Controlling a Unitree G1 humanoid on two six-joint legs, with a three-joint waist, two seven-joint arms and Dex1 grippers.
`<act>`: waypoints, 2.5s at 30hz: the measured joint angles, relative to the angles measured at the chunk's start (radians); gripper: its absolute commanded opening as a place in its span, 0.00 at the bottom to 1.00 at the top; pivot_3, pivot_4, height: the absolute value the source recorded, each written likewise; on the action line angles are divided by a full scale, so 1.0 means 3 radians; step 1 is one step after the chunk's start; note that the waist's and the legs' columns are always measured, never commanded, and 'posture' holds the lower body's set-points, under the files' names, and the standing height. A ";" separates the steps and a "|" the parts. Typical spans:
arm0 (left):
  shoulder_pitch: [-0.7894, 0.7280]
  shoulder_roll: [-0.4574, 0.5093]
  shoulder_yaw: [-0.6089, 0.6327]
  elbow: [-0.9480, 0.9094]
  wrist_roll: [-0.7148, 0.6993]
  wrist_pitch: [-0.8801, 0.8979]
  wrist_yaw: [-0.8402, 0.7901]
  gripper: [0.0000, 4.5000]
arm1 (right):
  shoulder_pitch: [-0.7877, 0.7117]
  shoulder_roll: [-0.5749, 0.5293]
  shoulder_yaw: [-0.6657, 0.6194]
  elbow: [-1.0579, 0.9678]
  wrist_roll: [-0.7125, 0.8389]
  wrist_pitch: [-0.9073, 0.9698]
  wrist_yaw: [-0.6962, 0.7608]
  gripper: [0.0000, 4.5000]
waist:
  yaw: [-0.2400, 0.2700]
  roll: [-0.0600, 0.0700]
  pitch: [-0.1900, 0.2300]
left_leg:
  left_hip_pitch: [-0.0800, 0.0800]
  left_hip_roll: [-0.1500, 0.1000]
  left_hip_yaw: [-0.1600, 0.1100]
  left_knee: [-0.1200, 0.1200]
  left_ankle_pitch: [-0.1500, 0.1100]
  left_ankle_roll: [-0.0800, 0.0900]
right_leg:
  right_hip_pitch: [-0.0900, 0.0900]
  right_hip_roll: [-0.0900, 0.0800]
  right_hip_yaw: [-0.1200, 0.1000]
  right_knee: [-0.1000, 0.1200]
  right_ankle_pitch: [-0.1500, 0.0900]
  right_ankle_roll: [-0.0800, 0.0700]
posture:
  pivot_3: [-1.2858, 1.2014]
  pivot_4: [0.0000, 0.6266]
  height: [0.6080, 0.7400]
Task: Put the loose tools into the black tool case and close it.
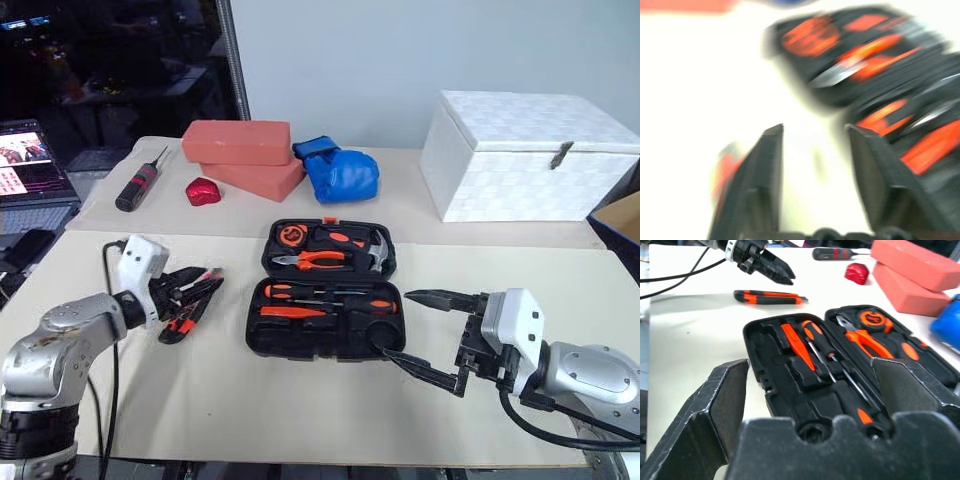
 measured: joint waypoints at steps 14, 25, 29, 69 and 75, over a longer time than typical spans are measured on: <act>0.0324 -0.0016 -0.0056 -0.0196 -0.0111 0.0176 0.0190 0.39 | -0.0049 0.0000 0.0100 0.0121 -0.0005 -0.0046 0.0069 1.00 | 0.0033 -0.0006 0.0004 | -0.0003 0.0001 0.0002 0.0000 -0.0001 -0.0001 | -0.0007 -0.0002 -0.0001 -0.0001 0.0001 -0.0003 | 0.52 0.24 1.00; -0.0522 0.0889 -0.1224 -0.0145 -0.0188 -0.1092 -0.1936 0.39 | 0.0579 -0.0150 -0.0510 0.0100 0.0074 -0.0068 0.0471 1.00 | 0.0090 0.0010 0.0000 | -0.0018 -0.0001 0.0014 0.0000 -0.0001 0.0000 | -0.0009 -0.0007 0.0004 -0.0018 -0.0001 0.0000 | 0.52 0.24 1.00; -0.0987 0.0577 -0.1842 0.0256 0.0197 -0.1292 -0.2024 0.39 | 0.0693 -0.0256 -0.0772 0.0123 0.0134 -0.0068 0.0664 1.00 | 0.0084 0.0007 0.0002 | -0.0018 0.0000 0.0010 0.0003 0.0000 0.0000 | -0.0009 -0.0001 0.0003 -0.0010 0.0000 0.0000 | 0.52 0.24 1.00; -0.0857 0.0142 -0.1669 0.0457 -0.0010 -0.0536 -0.1664 0.02 | 0.0698 -0.0342 -0.0892 -0.0088 0.0286 0.0163 0.0495 1.00 | 0.0045 0.0006 0.0002 | -0.0015 -0.0005 -0.0006 0.0004 0.0001 0.0001 | -0.0001 0.0001 0.0001 -0.0001 -0.0003 0.0005 | 0.52 0.24 1.00; -0.0853 0.0232 -0.2008 0.0477 0.0374 -0.0902 -0.1580 0.02 | 0.0757 -0.0353 -0.0842 -0.0121 0.0289 0.0231 0.0488 1.00 | 0.0043 0.0018 -0.0013 | -0.0007 -0.0006 -0.0007 0.0005 0.0000 0.0001 | 0.0009 -0.0001 0.0002 -0.0006 -0.0004 0.0005 | 0.52 0.24 1.00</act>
